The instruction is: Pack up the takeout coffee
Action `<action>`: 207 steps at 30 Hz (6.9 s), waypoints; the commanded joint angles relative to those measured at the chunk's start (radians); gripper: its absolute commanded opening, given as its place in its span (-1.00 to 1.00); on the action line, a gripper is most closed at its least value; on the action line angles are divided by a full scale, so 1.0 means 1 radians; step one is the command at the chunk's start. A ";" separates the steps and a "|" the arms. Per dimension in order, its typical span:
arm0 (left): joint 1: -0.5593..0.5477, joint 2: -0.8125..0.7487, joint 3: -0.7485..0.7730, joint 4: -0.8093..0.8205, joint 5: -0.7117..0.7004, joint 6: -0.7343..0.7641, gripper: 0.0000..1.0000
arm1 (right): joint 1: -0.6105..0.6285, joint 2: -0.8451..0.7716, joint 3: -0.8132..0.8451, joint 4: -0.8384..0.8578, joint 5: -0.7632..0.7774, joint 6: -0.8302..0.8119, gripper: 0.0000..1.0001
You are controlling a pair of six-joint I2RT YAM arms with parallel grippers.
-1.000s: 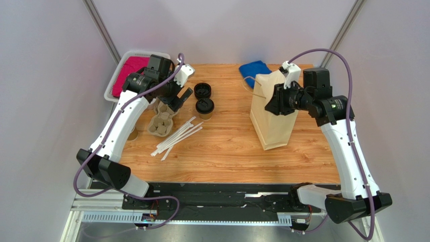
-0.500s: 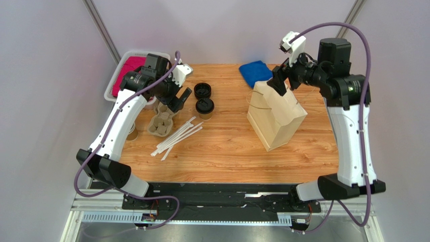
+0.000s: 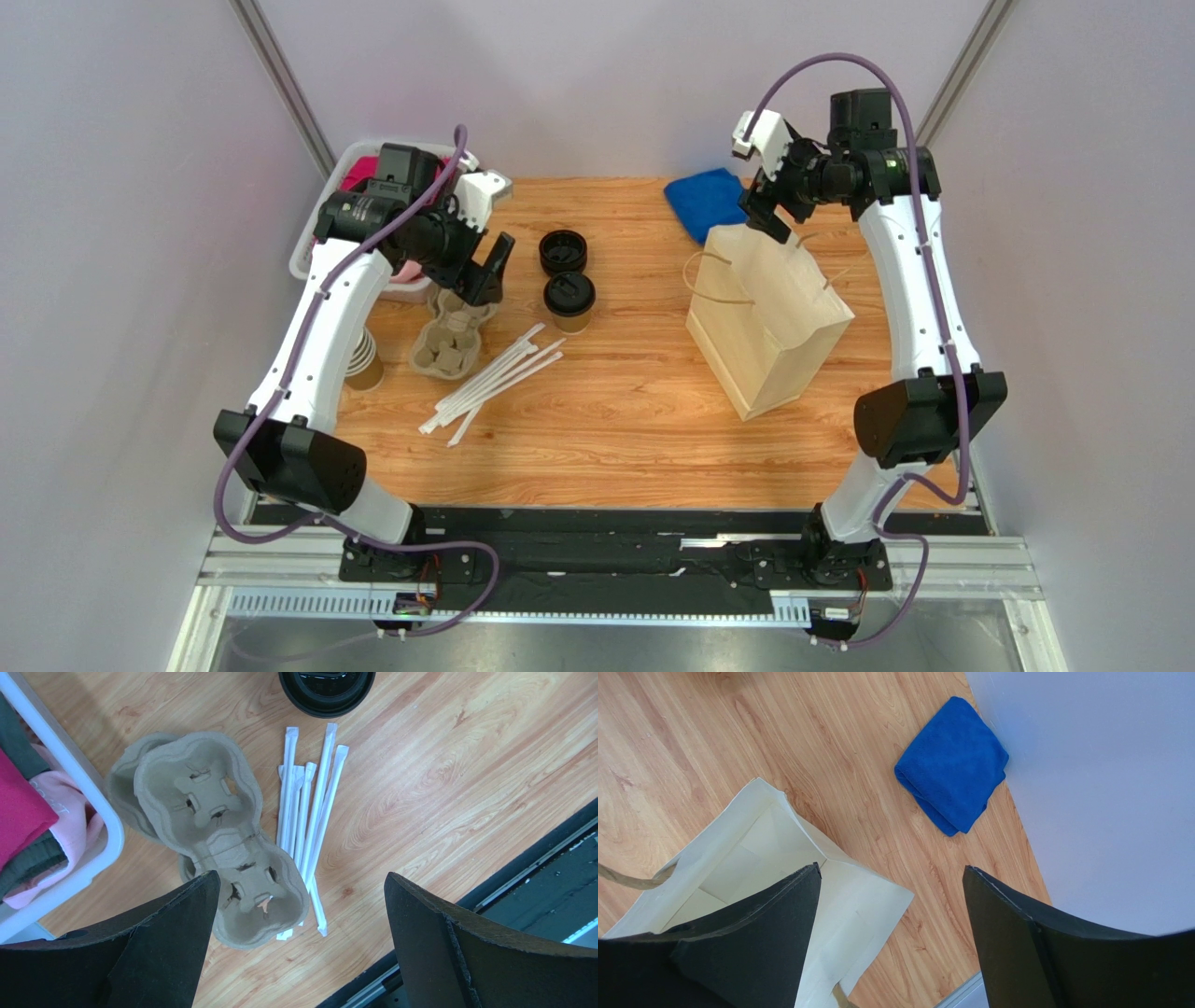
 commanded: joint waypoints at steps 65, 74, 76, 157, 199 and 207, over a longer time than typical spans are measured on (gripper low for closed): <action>0.184 0.588 0.292 -0.102 0.207 1.197 0.20 | 0.003 0.077 0.125 -0.380 -0.065 0.637 -1.00; 0.184 0.595 0.272 -0.071 0.196 1.183 0.08 | 0.002 0.080 0.124 -0.382 -0.076 0.609 -1.00; 0.184 0.600 0.271 -0.068 0.191 1.185 0.07 | 0.002 0.082 0.124 -0.383 -0.082 0.603 -1.00; -1.025 0.002 0.399 0.268 -0.462 0.523 -1.00 | 0.140 -0.249 -0.148 -0.334 -0.159 0.574 -1.00; -0.885 0.405 0.515 -0.153 -0.086 0.244 -1.00 | 0.160 -0.291 -0.286 -0.271 -0.251 0.508 -1.00; -0.836 0.457 0.514 -0.160 -0.037 0.264 -0.96 | 0.160 -0.285 -0.296 -0.273 -0.265 0.494 -1.00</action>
